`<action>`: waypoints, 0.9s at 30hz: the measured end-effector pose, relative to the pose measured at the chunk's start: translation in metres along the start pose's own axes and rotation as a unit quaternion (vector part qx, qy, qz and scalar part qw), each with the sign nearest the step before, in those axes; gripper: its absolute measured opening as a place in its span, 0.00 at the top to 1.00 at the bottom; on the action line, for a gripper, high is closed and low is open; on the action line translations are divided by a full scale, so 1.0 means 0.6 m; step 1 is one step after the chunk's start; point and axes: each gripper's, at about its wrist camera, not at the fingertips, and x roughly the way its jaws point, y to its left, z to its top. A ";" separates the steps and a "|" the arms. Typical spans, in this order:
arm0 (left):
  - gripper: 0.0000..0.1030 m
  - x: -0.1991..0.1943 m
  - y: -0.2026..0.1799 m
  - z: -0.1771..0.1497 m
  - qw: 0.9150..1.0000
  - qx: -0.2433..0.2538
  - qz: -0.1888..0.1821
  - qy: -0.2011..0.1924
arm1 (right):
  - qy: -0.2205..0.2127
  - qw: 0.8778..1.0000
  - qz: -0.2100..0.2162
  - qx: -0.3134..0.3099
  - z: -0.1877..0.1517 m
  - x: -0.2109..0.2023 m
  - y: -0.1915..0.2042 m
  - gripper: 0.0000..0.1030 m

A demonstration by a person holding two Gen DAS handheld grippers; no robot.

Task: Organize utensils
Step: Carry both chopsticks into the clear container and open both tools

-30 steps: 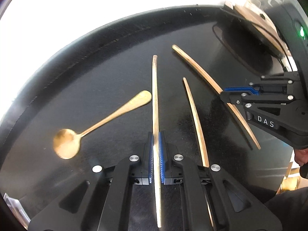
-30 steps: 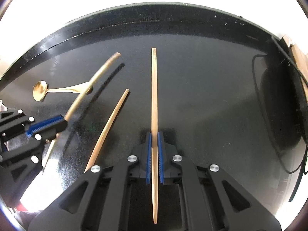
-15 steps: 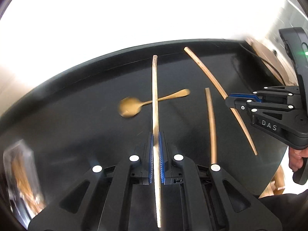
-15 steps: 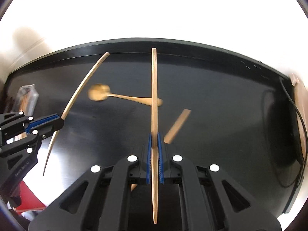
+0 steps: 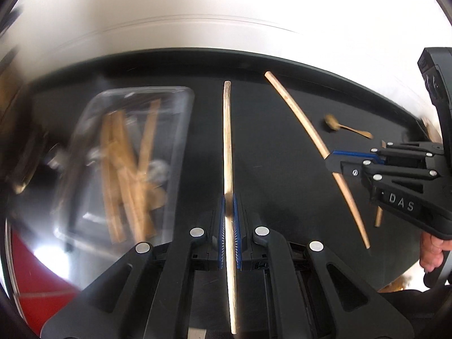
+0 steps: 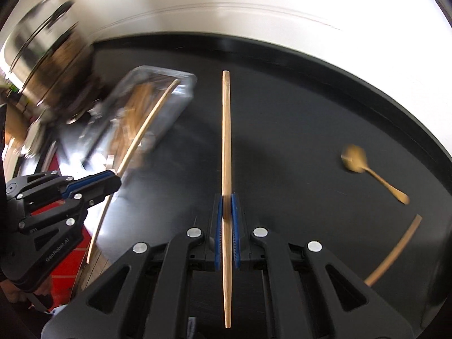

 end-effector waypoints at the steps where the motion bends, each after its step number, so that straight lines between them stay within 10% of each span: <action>1: 0.95 -0.005 0.023 -0.004 1.000 -0.011 0.005 -0.001 | 0.004 1.000 0.009 -0.007 0.010 0.010 0.020 0.93; 10: 0.95 -0.019 0.186 -0.022 0.995 -0.100 0.021 -0.002 | 0.034 0.997 0.063 -0.019 0.084 0.077 0.182 0.93; 27: 0.95 0.044 0.293 0.039 0.984 -0.175 -0.015 0.013 | 0.080 0.993 0.076 0.042 0.195 0.186 0.224 0.93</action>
